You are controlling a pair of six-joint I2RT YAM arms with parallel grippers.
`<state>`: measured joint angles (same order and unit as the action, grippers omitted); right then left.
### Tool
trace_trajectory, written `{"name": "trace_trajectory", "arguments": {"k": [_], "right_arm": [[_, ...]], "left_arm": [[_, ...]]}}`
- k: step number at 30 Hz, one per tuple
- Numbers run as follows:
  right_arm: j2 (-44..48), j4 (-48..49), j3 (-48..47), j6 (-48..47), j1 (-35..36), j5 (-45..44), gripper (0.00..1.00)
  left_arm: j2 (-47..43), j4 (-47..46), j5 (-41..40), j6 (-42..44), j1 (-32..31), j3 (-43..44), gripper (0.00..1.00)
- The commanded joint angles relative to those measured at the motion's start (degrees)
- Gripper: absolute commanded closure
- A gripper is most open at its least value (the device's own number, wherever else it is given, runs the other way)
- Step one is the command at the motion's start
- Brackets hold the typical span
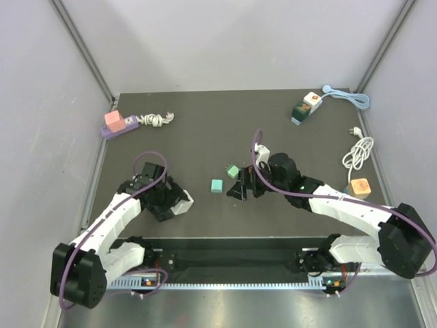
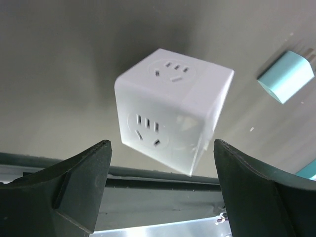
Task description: Pull the plug off the socket
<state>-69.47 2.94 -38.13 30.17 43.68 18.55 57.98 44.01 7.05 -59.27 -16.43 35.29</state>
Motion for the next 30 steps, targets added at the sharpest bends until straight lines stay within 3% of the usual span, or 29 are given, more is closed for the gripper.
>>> {"name": "trace_trajectory", "arguments": {"k": [1, 6, 8, 9, 10, 14, 17, 23, 30], "right_arm": [[3.4, -0.7, 0.6, -0.8, -0.6, -1.9, 0.00], [5.1, -1.2, 1.7, -1.3, -0.8, -2.9, 0.00], [5.2, -1.4, 2.1, -1.4, -0.8, -2.8, 0.00], [5.2, -1.5, 2.1, -1.4, -0.9, -2.8, 0.00], [5.4, -1.7, 2.2, -1.4, -1.0, -2.7, 0.00], [6.1, -1.9, 2.6, -1.7, -0.9, -2.7, 0.00], [6.7, -1.7, 2.8, -2.0, -0.9, -2.6, 0.00], [6.0, -2.8, 1.5, -3.8, -0.9, -1.7, 0.00], [6.2, -7.3, 0.5, -5.4, -0.9, -0.1, 0.00]], "left_arm": [[1.5, -4.9, -0.8, -0.5, 0.2, -1.0, 0.12], [3.0, -6.7, -4.0, 0.1, 0.3, -0.6, 0.17], [3.0, -6.4, -5.5, 0.3, 0.3, -0.3, 0.27], [2.8, -5.9, -6.5, 0.3, 0.2, 0.1, 0.33], [2.8, -5.2, -8.8, 0.2, 0.2, 0.4, 0.50], [2.0, 1.6, -14.4, -0.2, 0.3, 2.9, 0.85], [1.9, 6.5, -20.3, -0.1, 0.3, 6.0, 1.00], [6.7, 14.8, -27.0, 5.2, 4.6, 15.3, 1.00], [10.1, 17.6, -30.1, 11.1, 24.5, 19.6, 1.00]]}}
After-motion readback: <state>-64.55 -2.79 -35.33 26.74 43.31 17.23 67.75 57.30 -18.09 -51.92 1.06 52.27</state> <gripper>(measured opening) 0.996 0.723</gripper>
